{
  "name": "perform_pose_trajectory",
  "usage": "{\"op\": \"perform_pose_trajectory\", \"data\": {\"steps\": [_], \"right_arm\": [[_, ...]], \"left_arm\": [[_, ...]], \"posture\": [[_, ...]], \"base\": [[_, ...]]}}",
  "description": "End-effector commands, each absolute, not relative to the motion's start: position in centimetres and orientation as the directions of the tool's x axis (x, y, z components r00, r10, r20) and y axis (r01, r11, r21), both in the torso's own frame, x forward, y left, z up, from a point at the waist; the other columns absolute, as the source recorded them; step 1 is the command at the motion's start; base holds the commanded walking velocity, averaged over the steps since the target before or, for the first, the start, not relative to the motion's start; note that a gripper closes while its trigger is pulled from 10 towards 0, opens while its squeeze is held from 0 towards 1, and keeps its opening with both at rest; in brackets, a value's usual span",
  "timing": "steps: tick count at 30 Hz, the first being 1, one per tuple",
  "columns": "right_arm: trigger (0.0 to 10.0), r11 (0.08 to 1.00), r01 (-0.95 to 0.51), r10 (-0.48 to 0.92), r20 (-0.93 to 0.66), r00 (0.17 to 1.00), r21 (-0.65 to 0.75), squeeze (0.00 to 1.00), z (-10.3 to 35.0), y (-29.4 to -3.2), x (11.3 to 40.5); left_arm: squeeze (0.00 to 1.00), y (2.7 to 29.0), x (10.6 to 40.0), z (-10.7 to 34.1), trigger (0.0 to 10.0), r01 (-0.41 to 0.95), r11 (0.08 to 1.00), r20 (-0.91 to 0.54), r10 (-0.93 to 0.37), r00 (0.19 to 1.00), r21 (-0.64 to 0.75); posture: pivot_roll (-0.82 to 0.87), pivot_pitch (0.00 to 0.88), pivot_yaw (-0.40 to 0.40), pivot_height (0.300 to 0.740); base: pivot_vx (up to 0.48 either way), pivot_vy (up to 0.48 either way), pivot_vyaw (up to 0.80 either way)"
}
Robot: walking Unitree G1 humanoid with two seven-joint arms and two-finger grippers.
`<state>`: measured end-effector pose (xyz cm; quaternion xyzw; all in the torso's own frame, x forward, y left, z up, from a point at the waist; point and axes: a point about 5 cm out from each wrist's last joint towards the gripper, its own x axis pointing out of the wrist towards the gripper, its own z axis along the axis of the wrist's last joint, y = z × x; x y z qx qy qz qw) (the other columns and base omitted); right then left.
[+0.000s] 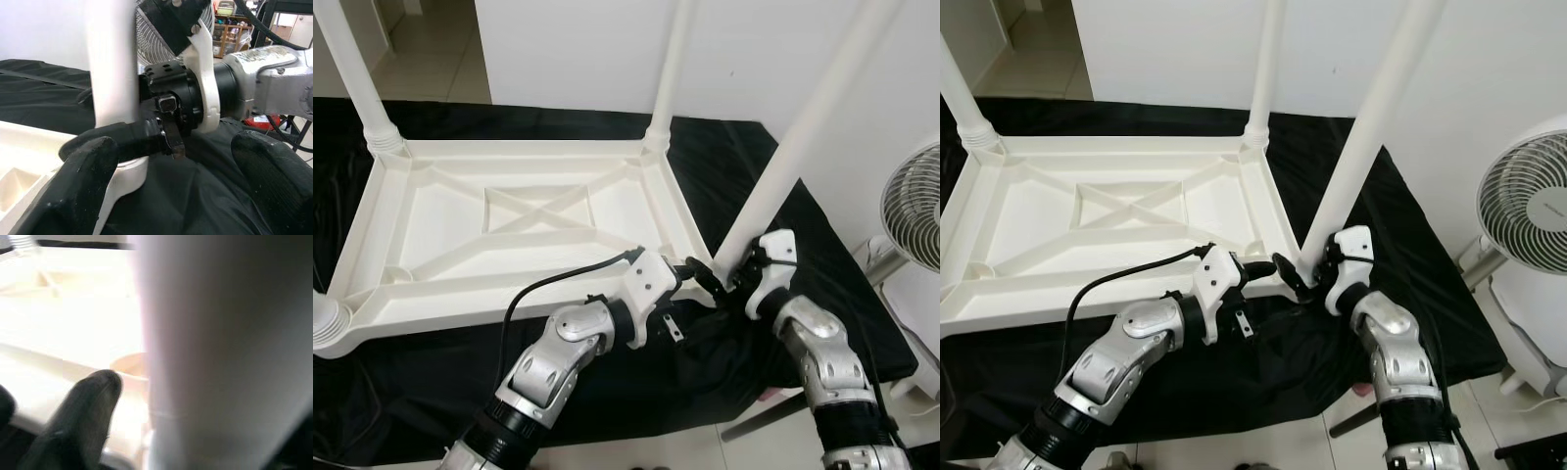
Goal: Building children table
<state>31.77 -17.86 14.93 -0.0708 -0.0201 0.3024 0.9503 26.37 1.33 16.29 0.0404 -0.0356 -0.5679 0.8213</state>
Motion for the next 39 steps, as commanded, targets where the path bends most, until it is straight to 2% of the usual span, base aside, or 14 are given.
{"op": "perform_pose_trajectory", "data": {"steps": [1, 10, 13, 14, 15, 16, 19, 24, 29, 33, 37, 39], "right_arm": [[0.0, 0.763, -0.629, 0.631, -0.034, 0.775, -0.147, 0.0, 14.6, -17.4, 31.9], [0.0, 0.696, -0.708, 0.699, -0.112, 0.706, -0.123, 0.0, 12.9, -18.0, 31.8], [0.0, 0.707, -0.696, 0.686, -0.117, 0.718, -0.122, 0.0, 12.6, -18.3, 31.8], [0.6, 0.72, -0.683, 0.674, -0.115, 0.73, -0.121, 0.0, 12.5, -18.4, 31.7], [0.6, 0.72, -0.683, 0.674, -0.115, 0.73, -0.121, 0.0, 12.5, -18.4, 31.7], [10.0, 0.754, -0.646, 0.637, -0.11, 0.763, -0.118, 0.0, 12.5, -18.8, 31.8], [10.0, 0.77, -0.628, 0.619, -0.107, 0.778, -0.115, 0.0, 12.5, -18.9, 31.9], [10.0, 0.882, -0.456, 0.451, -0.067, 0.89, -0.117, 0.0, 12.8, -19.8, 31.8], [10.0, 0.893, -0.433, 0.429, -0.058, 0.901, -0.12, 0.0, 12.9, -19.8, 31.6], [10.0, 0.932, -0.35, 0.348, -0.043, 0.937, -0.089, 0.0, 13.2, -19.7, 31.5], [10.0, 0.996, -0.084, 0.084, -0.02, 0.996, 0.016, 0.0, 13.4, -18.6, 30.4], [10.0, 0.999, -0.035, 0.035, -0.013, 0.999, 0.024, 0.0, 13.4, -18.3, 30.2]], "left_arm": [[0.0, 1.2, 26.3, 16.4, 10.0, 0.936, 0.333, 0.008, -0.942, 0.335, 0.116], [0.0, 1.3, 26.2, 16.5, 10.0, 0.933, 0.342, 0.011, -0.939, 0.343, 0.112], [0.0, 1.3, 26.2, 16.5, 10.0, 0.934, 0.341, 0.012, -0.94, 0.342, 0.112], [0.0, 1.3, 26.2, 16.5, 10.0, 0.934, 0.339, 0.011, -0.94, 0.34, 0.111], [0.0, 1.3, 26.2, 16.5, 10.0, 0.934, 0.339, 0.011, -0.94, 0.34, 0.111], [0.0, 1.3, 26.2, 16.5, 10.0, 0.935, 0.337, 0.011, -0.941, 0.338, 0.11], [0.0, 1.2, 26.1, 16.5, 10.0, 0.936, 0.335, 0.01, -0.942, 0.336, 0.109], [0.0, 1.0, 25.9, 16.4, 10.0, 0.94, 0.325, 0.012, -0.945, 0.326, 0.101], [0.0, 1.0, 25.9, 16.4, 10.0, 0.941, 0.323, 0.012, -0.946, 0.324, 0.098], [0.0, 0.9, 25.8, 16.3, 10.0, 0.943, 0.32, 0.012, -0.947, 0.32, 0.095], [0.0, 0.5, 25.6, 16.3, 10.0, 0.945, 0.315, 0.02, -0.949, 0.314, 0.088], [0.0, 0.4, 25.7, 16.3, 10.0, 0.944, 0.317, 0.021, -0.948, 0.316, 0.088]], "posture": [[0.05, 0.062, -0.086, 0.74], [0.06, 0.071, -0.087, 0.74], [0.06, 0.075, -0.083, 0.74], [0.06, 0.075, -0.083, 0.74], [0.06, 0.075, -0.083, 0.74], [0.05, 0.081, -0.08, 0.74], [0.04, 0.082, -0.079, 0.74], [0.03, 0.09, -0.078, 0.74], [0.02, 0.094, -0.076, 0.74], [0.02, 0.096, -0.076, 0.74], [0.0, 0.104, -0.091, 0.74], [0.0, 0.104, -0.091, 0.74]], "base": [[0.0, 0.0, 0.0], [0.0, 0.0, 0.0], [0.0, 0.0, 0.0], [0.0, 0.0, 0.0], [0.0, 0.0, 0.0], [0.0, 0.0, 0.0], [0.0, 0.0, 0.0], [0.0, 0.0, 0.0], [0.0, 0.0, 0.0], [0.0, 0.0, 0.0], [0.0, 0.0, 0.0], [0.0, 0.0, 0.0]]}}
